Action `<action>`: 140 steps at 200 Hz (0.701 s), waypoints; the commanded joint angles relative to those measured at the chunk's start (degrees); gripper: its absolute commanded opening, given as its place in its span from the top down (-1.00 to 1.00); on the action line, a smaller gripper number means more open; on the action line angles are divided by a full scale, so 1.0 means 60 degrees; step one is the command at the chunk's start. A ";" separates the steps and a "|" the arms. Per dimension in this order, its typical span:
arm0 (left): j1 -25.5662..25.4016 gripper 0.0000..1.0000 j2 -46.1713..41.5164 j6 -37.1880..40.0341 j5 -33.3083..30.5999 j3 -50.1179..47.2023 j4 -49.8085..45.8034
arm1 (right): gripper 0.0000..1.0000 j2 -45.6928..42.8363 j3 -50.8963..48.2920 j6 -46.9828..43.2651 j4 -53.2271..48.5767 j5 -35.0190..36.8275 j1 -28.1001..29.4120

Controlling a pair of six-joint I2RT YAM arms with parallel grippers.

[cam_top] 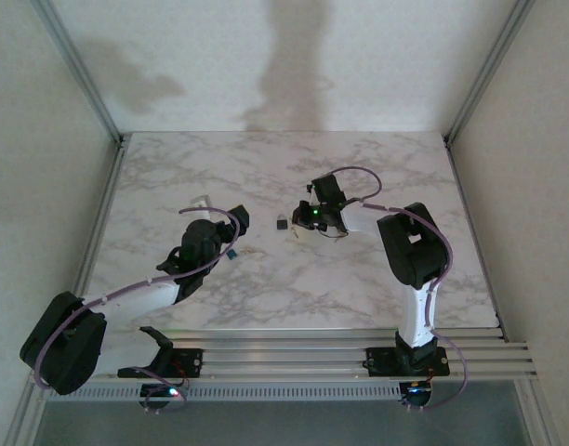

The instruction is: Lock with the key

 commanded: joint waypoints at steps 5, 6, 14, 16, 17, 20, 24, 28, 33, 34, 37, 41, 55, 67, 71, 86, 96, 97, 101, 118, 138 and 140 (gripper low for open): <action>-0.0043 -0.99 0.0088 -0.0053 0.0020 0.0088 0.0049 | 0.87 0.0277 0.0386 -0.0199 -0.0562 0.0148 0.0111; -0.0036 -0.99 0.0088 -0.0053 0.0027 0.0088 0.0042 | 0.87 0.0278 0.0393 -0.0200 -0.0570 0.0147 0.0110; -0.0042 -0.99 0.0103 -0.0053 0.0027 0.0102 0.0034 | 0.83 0.0306 0.0452 -0.0228 -0.0672 0.0132 0.0109; -0.0043 -0.99 0.0103 -0.0053 0.0021 0.0103 0.0031 | 0.83 0.0307 0.0456 -0.0236 -0.0689 0.0132 0.0109; -0.0044 -0.99 0.0103 -0.0053 0.0020 0.0103 0.0032 | 0.82 0.0307 0.0457 -0.0240 -0.0707 0.0139 0.0109; -0.0040 -0.99 0.0110 -0.0053 0.0039 0.0103 0.0034 | 0.81 0.0307 0.0482 -0.0256 -0.0724 0.0145 0.0110; -0.0044 -0.99 0.0117 -0.0060 0.0031 0.0116 0.0031 | 0.80 0.0307 0.0494 -0.0259 -0.0766 0.0146 0.0112; -0.0043 -0.99 0.0118 -0.0067 0.0033 0.0117 0.0020 | 0.79 0.0311 0.0501 -0.0259 -0.0790 0.0146 0.0122; -0.0033 -0.99 0.0118 -0.0060 0.0038 0.0117 0.0020 | 0.77 0.0299 0.0516 -0.0282 -0.0828 0.0153 0.0109; -0.0038 -0.99 0.0118 -0.0064 0.0035 0.0117 0.0020 | 0.77 0.0303 0.0516 -0.0285 -0.0842 0.0157 0.0116; -0.0036 -0.99 0.0118 -0.0066 0.0044 0.0117 0.0012 | 0.76 0.0289 0.0516 -0.0288 -0.0856 0.0160 0.0113; -0.0043 -0.99 0.0104 -0.0060 0.0047 0.0125 0.0006 | 0.73 0.0272 0.0538 -0.0301 -0.0884 0.0168 0.0123; -0.0044 -0.99 0.0089 -0.0064 0.0050 0.0117 0.0005 | 0.69 0.0214 0.0535 -0.0349 -0.0980 0.0218 0.0109; -0.0041 -0.99 0.0067 -0.0077 0.0031 0.0104 0.0005 | 0.65 0.0138 0.0546 -0.0413 -0.1077 0.0256 0.0132; -0.0033 -0.99 0.0052 -0.0075 0.0012 0.0103 -0.0009 | 0.63 0.0108 0.0560 -0.0436 -0.1110 0.0263 0.0126; -0.0044 -0.99 0.0019 -0.0094 -0.0030 0.0104 -0.0023 | 0.58 -0.0059 0.0597 -0.0541 -0.1306 0.0343 0.0124; -0.0044 -0.99 -0.0035 -0.0097 -0.0090 0.0088 -0.0053 | 0.53 -0.0237 0.0633 -0.0665 -0.1512 0.0470 0.0128; -0.0044 -0.99 -0.0032 -0.0097 -0.0095 0.0088 -0.0053 | 0.53 -0.0250 0.0633 -0.0674 -0.1536 0.0491 0.0133; -0.0044 -0.99 -0.0067 -0.0104 -0.0120 0.0067 -0.0043 | 0.50 -0.0343 0.0634 -0.0741 -0.1606 0.0567 0.0124; -0.0042 -0.99 -0.0186 -0.0136 -0.0272 -0.0024 -0.0015 | 0.32 -0.0780 0.0642 -0.0973 -0.1879 0.0817 0.0131; -0.0043 -0.99 -0.0211 -0.0169 -0.0319 -0.0015 -0.0031 | 0.07 -0.1213 0.0785 -0.1182 -0.2339 0.0979 0.0135; -0.0036 -0.99 -0.0206 -0.0170 -0.0330 -0.0007 -0.0037 | 0.05 -0.1263 0.0796 -0.1200 -0.2365 0.0970 0.0130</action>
